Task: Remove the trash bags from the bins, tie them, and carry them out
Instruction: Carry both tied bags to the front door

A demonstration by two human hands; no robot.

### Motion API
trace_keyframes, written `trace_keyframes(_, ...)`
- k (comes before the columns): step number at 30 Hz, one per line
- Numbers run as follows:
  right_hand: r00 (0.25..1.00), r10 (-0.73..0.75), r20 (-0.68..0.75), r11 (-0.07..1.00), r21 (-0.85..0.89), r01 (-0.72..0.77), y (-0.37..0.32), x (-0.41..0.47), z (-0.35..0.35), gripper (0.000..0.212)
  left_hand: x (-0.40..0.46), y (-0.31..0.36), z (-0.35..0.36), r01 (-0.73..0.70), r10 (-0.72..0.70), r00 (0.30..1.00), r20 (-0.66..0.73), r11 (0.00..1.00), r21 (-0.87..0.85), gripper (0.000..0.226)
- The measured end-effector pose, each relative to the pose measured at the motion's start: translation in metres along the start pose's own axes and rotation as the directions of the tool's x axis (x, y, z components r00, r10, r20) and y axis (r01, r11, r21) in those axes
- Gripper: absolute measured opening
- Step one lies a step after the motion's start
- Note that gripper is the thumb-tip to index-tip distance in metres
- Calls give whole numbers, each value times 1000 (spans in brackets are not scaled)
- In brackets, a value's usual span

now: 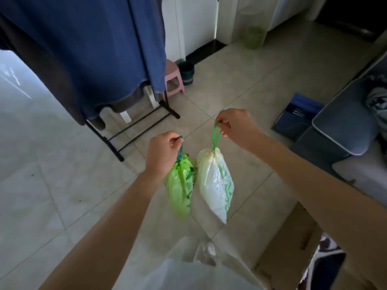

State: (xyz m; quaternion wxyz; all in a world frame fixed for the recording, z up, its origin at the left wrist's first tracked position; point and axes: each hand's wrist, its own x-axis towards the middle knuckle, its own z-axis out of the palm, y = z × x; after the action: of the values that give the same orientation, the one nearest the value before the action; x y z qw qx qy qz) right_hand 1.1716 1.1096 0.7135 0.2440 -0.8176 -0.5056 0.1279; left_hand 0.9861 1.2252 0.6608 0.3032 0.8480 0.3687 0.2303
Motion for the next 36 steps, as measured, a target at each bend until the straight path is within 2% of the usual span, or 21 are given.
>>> trace_keyframes(6, 997, 40, -61, 999, -23, -41, 80, 97, -32, 16, 127, 22, 67, -54, 55, 998, 36, 998, -41, 11)
trace_keyframes(12, 986, 108, -124, 987, -104, -121, 167, 199, -75, 17, 268, 47, 139, -85, 91, 986, 141, 995, -49, 11)
trace_keyframes(19, 945, 205, -256, 969, -81, -232, 265, 302, -135, 16, 427, 105, 224, -251, 255, 931, 260, 967, -50, 12)
trace_keyframes(24, 910, 272, -315, 951, -58, -304, 343, 367, -175, 15, 525, 155, 294, -308, 320, 897, 306, 947, -87, 14)
trace_keyframes(36, 920, 233, -315, 967, -21, -253, 541, 550, -290, 12, 756, 276, 453, -334, 341, 892, 296, 940, -75, 15)
